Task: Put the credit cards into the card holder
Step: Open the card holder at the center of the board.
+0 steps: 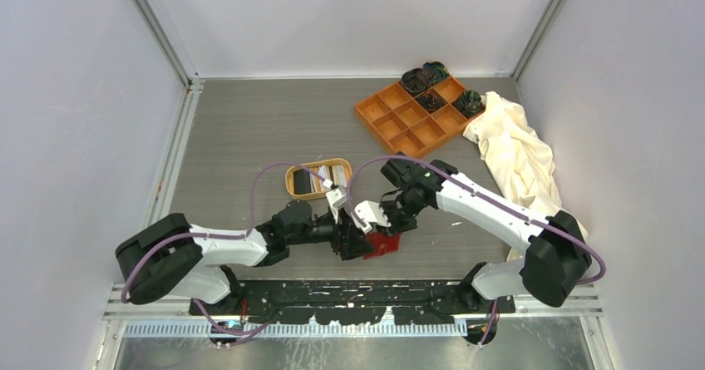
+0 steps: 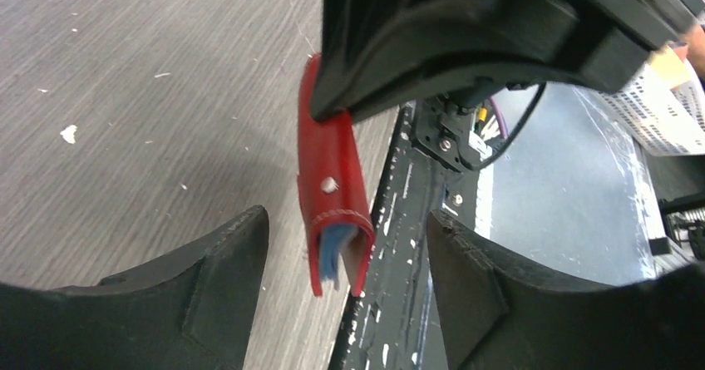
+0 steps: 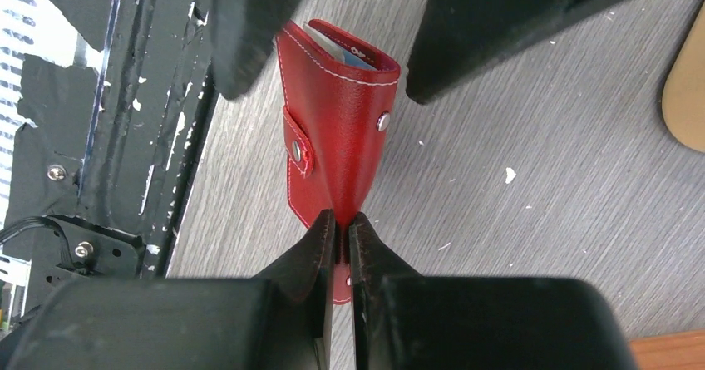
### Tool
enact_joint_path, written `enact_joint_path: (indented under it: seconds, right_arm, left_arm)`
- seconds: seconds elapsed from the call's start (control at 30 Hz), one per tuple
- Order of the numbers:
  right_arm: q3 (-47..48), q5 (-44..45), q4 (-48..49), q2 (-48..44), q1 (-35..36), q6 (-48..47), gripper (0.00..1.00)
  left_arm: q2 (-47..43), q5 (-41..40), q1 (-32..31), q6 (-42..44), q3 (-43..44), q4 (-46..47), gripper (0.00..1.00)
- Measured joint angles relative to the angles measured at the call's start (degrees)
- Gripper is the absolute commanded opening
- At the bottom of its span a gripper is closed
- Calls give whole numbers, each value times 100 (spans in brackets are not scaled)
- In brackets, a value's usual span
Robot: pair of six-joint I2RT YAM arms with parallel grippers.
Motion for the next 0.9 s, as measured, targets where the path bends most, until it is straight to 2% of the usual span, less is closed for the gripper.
enact_joint_path:
  seconds: [0.2, 0.27, 0.3, 0.37, 0.4, 0.43, 0.5, 0.67, 0.77, 0.9]
  right_arm:
    - [-2, 81, 11, 0, 92, 2, 2]
    - [-2, 79, 11, 0, 92, 2, 2]
    - [0, 79, 11, 0, 92, 4, 2]
    - [0, 76, 11, 0, 92, 11, 2]
    - [0, 79, 9, 0, 92, 17, 3]
    - [0, 120, 4, 0, 92, 22, 3]
    - [-2, 208, -116, 0, 70, 48, 6]
    - [-4, 328, -162, 2, 66, 247, 32]
    - [59, 177, 39, 2, -81, 577, 43]
    - [184, -177, 203, -103, -654, 911, 55]
  left_arm:
    - [199, -361, -7, 188, 50, 35, 68]
    - [205, -402, -7, 271, 55, 37, 61]
    - [234, -382, -7, 286, 63, 48, 52]
    - [387, -256, -7, 249, 133, 105, 19]
    - [533, -164, -9, 188, 188, 199, 7]
    - [688, -50, -9, 133, 243, 321, 1]
    - [1012, 105, -11, -11, 308, 625, 0]
    - [1434, 20, -11, -350, 140, 1521, 0]
    - [1357, -680, -55, -605, -348, 2057, 0]
    - [944, -2068, -219, -1003, -835, 2063, 0]
